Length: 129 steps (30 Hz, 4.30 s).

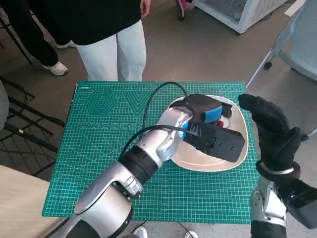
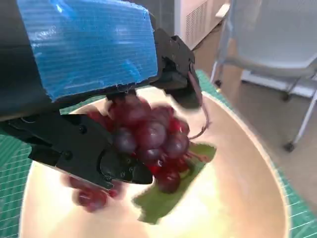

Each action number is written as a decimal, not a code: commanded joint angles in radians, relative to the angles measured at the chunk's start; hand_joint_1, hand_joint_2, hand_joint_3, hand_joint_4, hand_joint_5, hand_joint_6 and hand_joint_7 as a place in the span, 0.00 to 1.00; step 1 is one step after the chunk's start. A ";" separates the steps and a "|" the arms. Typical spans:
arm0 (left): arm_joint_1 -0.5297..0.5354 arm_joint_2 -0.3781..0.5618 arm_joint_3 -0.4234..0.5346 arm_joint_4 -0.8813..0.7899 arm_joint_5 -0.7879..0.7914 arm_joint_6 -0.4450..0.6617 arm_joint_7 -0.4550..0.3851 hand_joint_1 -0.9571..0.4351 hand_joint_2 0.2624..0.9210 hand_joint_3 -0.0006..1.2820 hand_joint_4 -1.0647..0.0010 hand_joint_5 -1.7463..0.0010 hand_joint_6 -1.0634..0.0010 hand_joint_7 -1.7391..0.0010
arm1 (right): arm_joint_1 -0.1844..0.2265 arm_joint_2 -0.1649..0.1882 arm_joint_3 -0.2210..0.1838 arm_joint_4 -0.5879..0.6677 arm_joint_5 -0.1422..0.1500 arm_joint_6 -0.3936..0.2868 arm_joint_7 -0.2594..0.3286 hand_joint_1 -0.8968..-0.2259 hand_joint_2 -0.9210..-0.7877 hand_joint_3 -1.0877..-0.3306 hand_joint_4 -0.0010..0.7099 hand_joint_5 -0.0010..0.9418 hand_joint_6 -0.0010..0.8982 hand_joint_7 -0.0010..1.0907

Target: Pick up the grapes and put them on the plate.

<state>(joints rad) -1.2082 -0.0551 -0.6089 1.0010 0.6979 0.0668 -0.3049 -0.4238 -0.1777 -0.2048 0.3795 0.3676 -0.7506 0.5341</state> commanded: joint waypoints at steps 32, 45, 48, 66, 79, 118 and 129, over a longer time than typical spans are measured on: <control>0.276 0.231 0.241 -0.286 -0.186 -0.248 0.257 0.23 1.00 0.13 0.93 0.99 0.84 0.97 | -0.027 0.005 0.010 0.071 0.009 0.002 0.018 0.51 0.00 0.53 0.23 0.00 0.00 0.29; 0.490 0.217 0.570 -0.274 -0.697 -0.551 0.089 0.24 1.00 0.21 0.84 0.99 0.80 0.97 | -0.032 0.008 0.011 0.083 0.012 -0.013 0.024 0.50 0.00 0.53 0.23 0.00 0.00 0.29; 0.528 0.203 0.619 -0.270 -0.812 -0.605 -0.015 0.25 1.00 0.22 0.86 0.99 0.81 0.98 | -0.034 0.007 0.010 0.091 0.011 -0.017 0.026 0.49 0.00 0.53 0.23 0.00 0.00 0.29; 0.669 0.179 0.716 -0.339 -0.951 -0.734 -0.162 0.24 1.00 0.29 0.86 1.00 0.81 0.99 | -0.050 -0.005 0.004 0.119 0.027 -0.013 0.053 0.49 0.00 0.53 0.23 0.00 0.00 0.32; 0.696 0.144 0.733 -0.343 -0.944 -0.775 -0.124 0.30 1.00 0.27 0.80 0.99 0.77 0.98 | -0.058 -0.004 0.002 0.133 0.038 -0.005 0.074 0.49 0.00 0.55 0.23 0.00 0.00 0.32; 0.733 0.119 0.731 -0.356 -0.930 -0.765 -0.091 0.37 1.00 0.20 0.74 1.00 0.71 0.98 | -0.062 -0.014 -0.006 0.155 0.029 -0.019 0.098 0.50 0.00 0.57 0.24 0.00 0.00 0.32; 0.745 0.120 0.732 -0.366 -0.936 -0.766 -0.099 0.37 1.00 0.19 0.74 1.00 0.71 0.99 | -0.073 -0.015 -0.013 0.177 0.032 -0.030 0.111 0.49 0.00 0.57 0.25 0.01 0.00 0.32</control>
<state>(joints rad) -0.4804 0.0680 0.1254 0.6503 -0.2366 -0.7002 -0.3981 -0.4976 -0.1894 -0.2149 0.5376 0.3922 -0.7792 0.6328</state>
